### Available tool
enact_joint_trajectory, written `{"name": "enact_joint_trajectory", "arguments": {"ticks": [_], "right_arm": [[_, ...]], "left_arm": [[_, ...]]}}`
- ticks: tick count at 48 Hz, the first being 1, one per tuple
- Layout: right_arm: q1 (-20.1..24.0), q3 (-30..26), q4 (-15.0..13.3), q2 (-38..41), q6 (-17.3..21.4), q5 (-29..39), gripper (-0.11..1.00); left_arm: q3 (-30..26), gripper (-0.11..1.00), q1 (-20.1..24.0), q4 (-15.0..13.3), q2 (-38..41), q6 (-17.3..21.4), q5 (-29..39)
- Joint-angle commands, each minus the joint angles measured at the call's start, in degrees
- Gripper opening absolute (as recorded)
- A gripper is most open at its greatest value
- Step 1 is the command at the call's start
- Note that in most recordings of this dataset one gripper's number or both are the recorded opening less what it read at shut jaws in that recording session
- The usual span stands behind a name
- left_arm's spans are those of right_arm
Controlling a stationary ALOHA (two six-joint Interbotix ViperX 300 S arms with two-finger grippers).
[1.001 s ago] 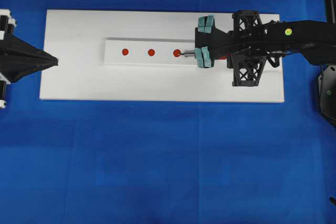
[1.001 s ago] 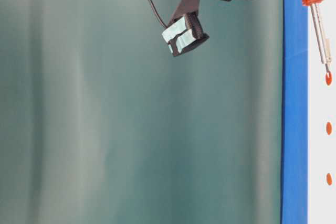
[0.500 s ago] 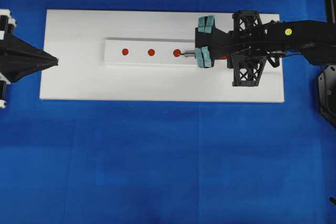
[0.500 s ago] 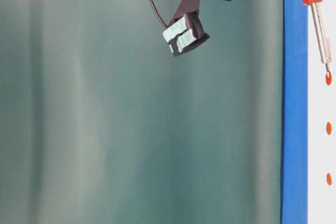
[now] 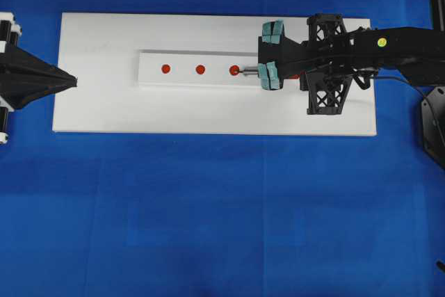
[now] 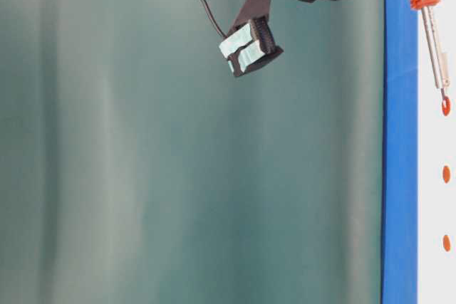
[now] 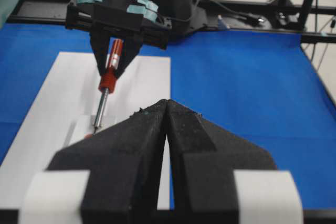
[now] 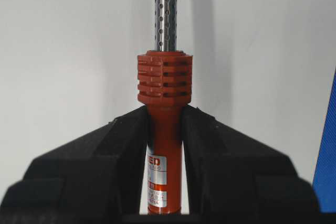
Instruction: Touch the tip of the soldering iron to the mark.
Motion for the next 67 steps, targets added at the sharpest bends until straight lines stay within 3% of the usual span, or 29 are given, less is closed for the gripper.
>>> {"name": "enact_joint_trajectory", "arguments": {"ticks": [1,36,51,67], "right_arm": [[-0.2,-0.6,0.0,-0.6,-0.2,-0.4,0.06],[-0.2,-1.2,0.0,-1.4,-0.3,0.4,0.06],[-0.2,-4.0,-0.4,-7.9,-0.6,1.1,0.06],[-0.2,-8.2,-1.8,-15.6,-0.7,8.7,0.06]], "left_arm": [[-0.6,0.00,-0.2,0.2,0.3,0.0,-0.4],[-0.6,0.00,-0.2,0.2,0.3,0.0,-0.4],[-0.6,0.00,-0.2,0.2,0.2,-0.5,-0.4],[-0.6,0.00,-0.2,0.1,0.2,-0.8,-0.4]]}}
